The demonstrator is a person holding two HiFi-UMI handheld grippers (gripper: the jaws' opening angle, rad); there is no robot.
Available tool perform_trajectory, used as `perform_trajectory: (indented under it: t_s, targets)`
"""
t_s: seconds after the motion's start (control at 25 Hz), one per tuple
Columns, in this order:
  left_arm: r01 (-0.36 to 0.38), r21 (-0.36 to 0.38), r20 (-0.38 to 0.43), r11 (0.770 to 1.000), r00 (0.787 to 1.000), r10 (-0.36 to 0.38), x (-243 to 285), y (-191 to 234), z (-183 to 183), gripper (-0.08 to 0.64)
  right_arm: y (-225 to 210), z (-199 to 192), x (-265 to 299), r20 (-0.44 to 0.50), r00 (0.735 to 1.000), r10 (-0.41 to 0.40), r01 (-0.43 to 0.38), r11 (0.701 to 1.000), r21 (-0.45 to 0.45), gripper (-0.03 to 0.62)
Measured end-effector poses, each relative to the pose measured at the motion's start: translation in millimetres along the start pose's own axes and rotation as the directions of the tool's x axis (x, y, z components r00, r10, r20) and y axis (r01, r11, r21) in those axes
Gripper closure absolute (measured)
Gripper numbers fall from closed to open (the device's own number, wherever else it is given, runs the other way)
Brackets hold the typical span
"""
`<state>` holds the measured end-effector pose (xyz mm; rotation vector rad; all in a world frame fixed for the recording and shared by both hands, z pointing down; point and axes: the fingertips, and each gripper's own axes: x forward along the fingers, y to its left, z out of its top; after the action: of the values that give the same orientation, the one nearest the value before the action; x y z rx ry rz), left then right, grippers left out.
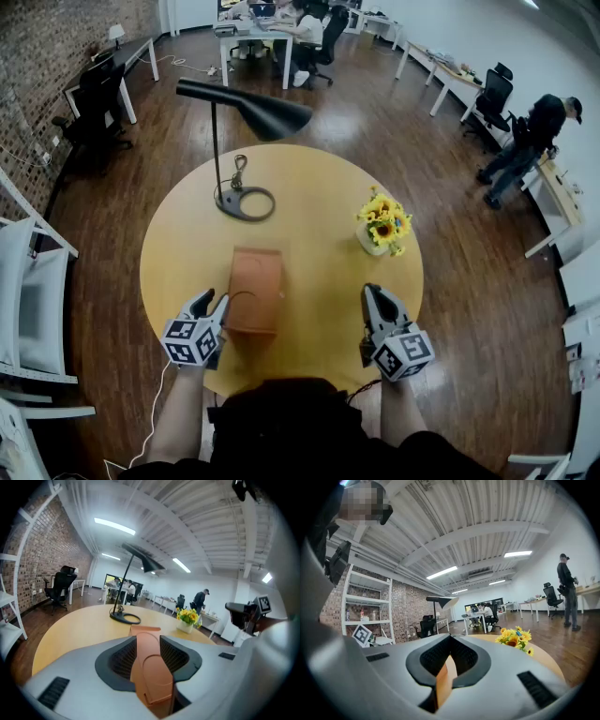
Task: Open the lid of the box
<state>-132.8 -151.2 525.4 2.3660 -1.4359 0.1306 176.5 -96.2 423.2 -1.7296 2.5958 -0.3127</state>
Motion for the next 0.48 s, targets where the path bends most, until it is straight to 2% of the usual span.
perform_trajectory:
  t_s: [0.08,0.16,0.48]
  targets:
    - [0.009,-0.023,-0.1,1.0,0.995,-0.011,18,7,-24,0.383,4,-4,5,-0.021,1.0,0.006,-0.006,1.0,-0.014,0.589]
    - [0.009,-0.047,-0.17,0.999,0.985,-0.017,31,13,-42,0.377,9,-11,13,-0.049,0.999,0.018,-0.02,0.999,-0.035,0.589]
    - [0.008,-0.047,-0.293,0.999,0.956,-0.022,44,13,-73,0.377,22,-40,36,-0.15,0.986,0.067,-0.082,0.993,-0.091,0.589]
